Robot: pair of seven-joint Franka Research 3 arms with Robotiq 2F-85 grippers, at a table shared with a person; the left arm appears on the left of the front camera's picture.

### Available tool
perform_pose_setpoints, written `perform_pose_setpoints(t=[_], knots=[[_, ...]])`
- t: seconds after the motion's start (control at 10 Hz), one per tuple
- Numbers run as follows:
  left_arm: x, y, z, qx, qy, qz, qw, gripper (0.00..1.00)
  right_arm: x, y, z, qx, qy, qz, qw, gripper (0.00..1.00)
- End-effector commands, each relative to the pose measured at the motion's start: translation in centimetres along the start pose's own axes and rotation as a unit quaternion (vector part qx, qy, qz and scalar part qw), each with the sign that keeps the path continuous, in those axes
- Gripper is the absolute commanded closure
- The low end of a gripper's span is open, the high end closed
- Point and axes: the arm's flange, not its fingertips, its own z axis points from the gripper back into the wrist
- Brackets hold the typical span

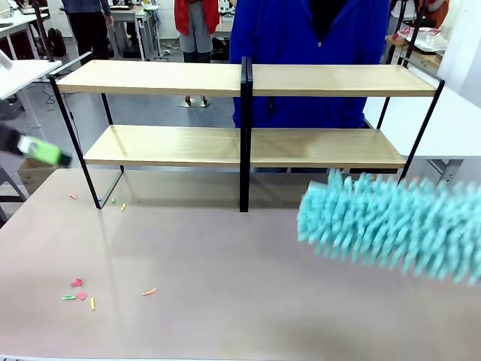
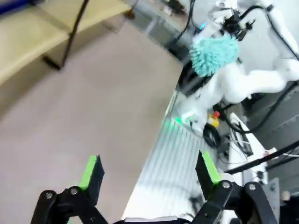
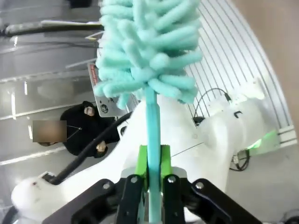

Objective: Clean the shelves.
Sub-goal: Place the Duster on the table.

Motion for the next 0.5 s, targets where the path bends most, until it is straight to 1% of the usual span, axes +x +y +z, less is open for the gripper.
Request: perform_pose_setpoints(t=[0.0, 0.1, 0.2, 0.3, 0.4], knots=[[-5.6, 2.2, -5.7, 0.009, 0.072, 0.114, 0.991, 0.00, 2.0, -3.4, -2.4, -0.052, -0.004, -0.032, 0.998, 0.88], [-8.0, 4.0, -7.5, 0.017, 0.069, 0.178, 0.981, 0.00, 3.2, -5.7, -3.1, -0.036, -0.010, -0.028, 0.999, 0.88], [-10.2, 5.8, -8.0, -0.005, 0.051, 0.250, 0.967, 0.00, 4.3, -7.5, -3.7, -0.042, -0.017, -0.035, 0.998, 0.88], [-12.2, 7.8, -7.8, -0.010, 0.004, 0.317, 0.948, 0.00, 5.6, -9.3, -4.0, -0.026, -0.020, -0.039, 0.999, 0.88], [-13.4, 8.9, -7.7, -0.011, -0.055, 0.358, 0.932, 0.00, 6.2, -10.5, -3.8, -0.004, -0.018, -0.029, 0.999, 0.88]])
